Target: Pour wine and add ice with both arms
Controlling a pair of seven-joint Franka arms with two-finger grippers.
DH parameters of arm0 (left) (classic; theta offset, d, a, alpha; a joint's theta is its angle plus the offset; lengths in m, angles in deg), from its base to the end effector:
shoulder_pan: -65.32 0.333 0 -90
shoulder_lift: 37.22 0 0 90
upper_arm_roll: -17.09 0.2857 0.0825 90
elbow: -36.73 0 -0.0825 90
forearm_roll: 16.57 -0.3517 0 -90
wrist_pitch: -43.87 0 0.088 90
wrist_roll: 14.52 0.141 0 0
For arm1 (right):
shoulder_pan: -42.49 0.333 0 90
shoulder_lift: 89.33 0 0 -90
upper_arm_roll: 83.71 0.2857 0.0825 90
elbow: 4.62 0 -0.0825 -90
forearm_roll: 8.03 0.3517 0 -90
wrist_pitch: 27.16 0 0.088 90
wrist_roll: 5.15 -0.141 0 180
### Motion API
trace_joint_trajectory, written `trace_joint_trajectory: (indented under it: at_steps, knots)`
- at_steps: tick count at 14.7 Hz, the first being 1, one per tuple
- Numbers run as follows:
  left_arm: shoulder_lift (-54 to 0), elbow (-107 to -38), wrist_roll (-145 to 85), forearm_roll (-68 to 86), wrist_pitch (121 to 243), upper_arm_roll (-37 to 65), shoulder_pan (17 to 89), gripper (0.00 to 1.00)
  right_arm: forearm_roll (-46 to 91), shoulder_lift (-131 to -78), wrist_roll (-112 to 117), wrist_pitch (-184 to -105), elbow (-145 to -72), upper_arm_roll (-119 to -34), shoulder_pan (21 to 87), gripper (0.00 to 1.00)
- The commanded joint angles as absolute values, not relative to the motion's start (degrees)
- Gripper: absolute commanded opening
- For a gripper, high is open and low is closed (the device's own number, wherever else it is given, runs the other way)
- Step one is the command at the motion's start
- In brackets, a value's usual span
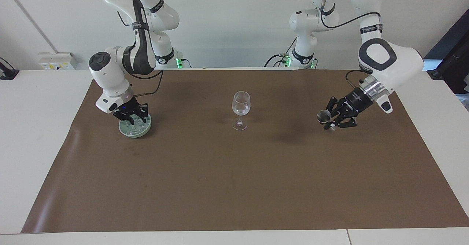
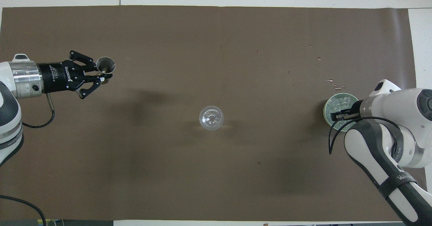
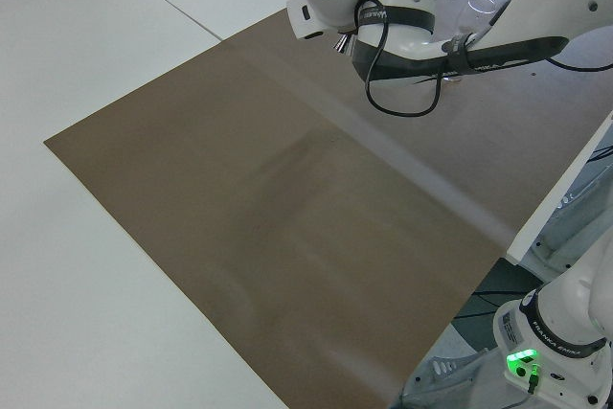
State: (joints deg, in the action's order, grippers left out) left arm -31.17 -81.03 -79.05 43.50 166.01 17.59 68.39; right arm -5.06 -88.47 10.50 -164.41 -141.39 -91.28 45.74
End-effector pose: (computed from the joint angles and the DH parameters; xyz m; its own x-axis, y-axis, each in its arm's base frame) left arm 0.5572 -0.0283 0.3679 -0.1096 0.6438 -0.7573 0.9615 0.2619 0.0836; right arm 0.4722 -0.0340 0.2858 0.9868 0.1588 0.0319 0.1598 -0.9867 -0.0305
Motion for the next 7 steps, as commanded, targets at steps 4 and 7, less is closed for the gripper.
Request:
trace_joint_trajectory:
  at_steps: [4, 7]
  knots:
    - [-18.3, -77.4, -59.9, 57.9, 153.4, 16.7, 80.9, 0.00, -4.2, -87.4, 12.6, -165.5, -143.7, -91.2, 44.8, 0.51]
    - [-14.3, -76.3, -57.6, 61.6, 151.8, 16.7, 84.4, 0.00, -4.2, -87.1, 12.7, -165.4, -144.5, -91.2, 44.3, 0.49]
